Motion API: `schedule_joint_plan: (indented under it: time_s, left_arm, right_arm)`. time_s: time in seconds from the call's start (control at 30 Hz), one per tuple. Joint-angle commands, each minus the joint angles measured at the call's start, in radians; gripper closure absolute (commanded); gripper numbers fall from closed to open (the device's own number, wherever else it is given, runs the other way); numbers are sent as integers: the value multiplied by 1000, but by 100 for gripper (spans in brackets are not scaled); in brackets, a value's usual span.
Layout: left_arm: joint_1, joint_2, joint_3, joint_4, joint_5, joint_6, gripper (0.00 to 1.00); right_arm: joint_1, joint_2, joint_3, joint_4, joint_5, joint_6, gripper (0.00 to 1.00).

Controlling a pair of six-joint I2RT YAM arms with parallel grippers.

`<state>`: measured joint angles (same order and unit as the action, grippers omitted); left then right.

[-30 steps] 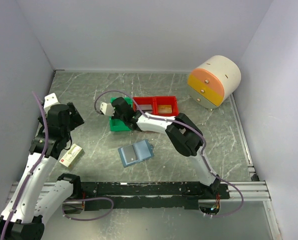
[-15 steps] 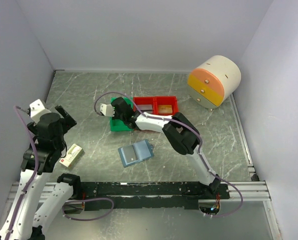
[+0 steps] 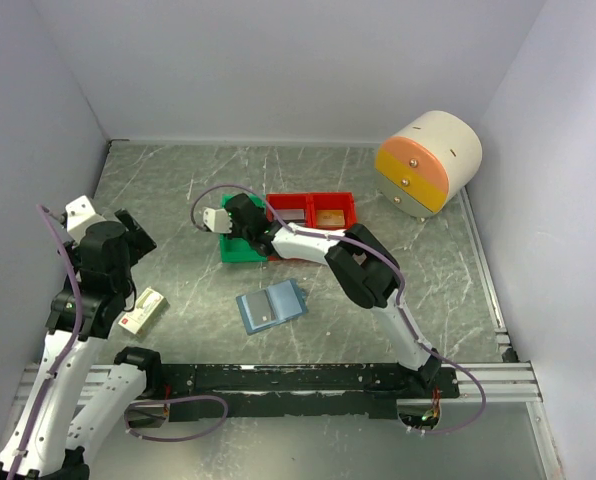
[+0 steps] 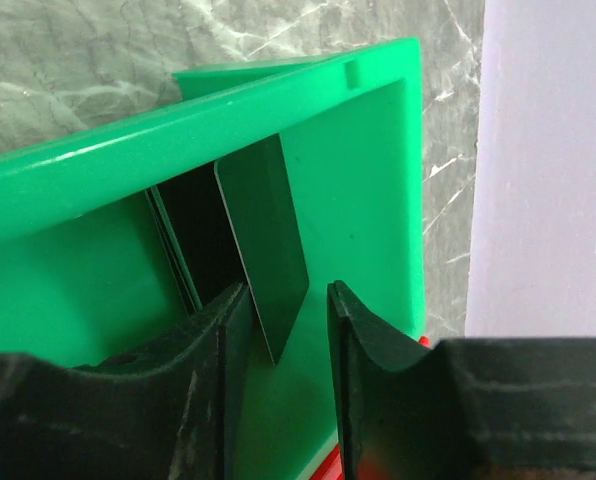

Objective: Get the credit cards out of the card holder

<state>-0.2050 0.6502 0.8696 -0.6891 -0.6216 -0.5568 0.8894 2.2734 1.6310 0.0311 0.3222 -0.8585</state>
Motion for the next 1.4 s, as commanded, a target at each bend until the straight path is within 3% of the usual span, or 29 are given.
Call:
schedule_joint_plan:
  time_s: [0.0, 0.2, 0.57, 0.7, 0.8, 0.93, 1.13, 1.27, 1.37]
  left_arm:
    - [9, -4, -3, 20, 11, 16, 0]
    - [9, 1, -5, 23, 20, 20, 0]
    - [9, 20, -4, 23, 34, 24, 0]
    - [9, 26, -5, 22, 36, 25, 0]
    - [9, 31, -4, 20, 42, 26, 0]
    - [9, 35, -3, 20, 45, 27, 0]
    - [10, 42, -5, 23, 51, 29, 0]
    - [10, 52, -5, 16, 56, 28, 0]
    - [10, 60, -4, 9, 50, 27, 0]
  right_arm:
    - [-4, -23, -22, -18, -15, -17, 63]
    - [-4, -46, -21, -46, -40, 0, 53]
    - [-10, -96, -35, -26, -73, 68, 48]
    - [-15, -161, -62, 11, -91, 162, 47]
    - [-21, -269, -136, 81, -87, 306, 45]
    - [-50, -505, -370, 240, 18, 728, 34]
    - [-91, -748, -654, 196, -183, 1287, 10]
    - [-173, -838, -823, 221, -390, 1567, 9]
    - [-172, -894, -956, 315, -505, 1618, 15]
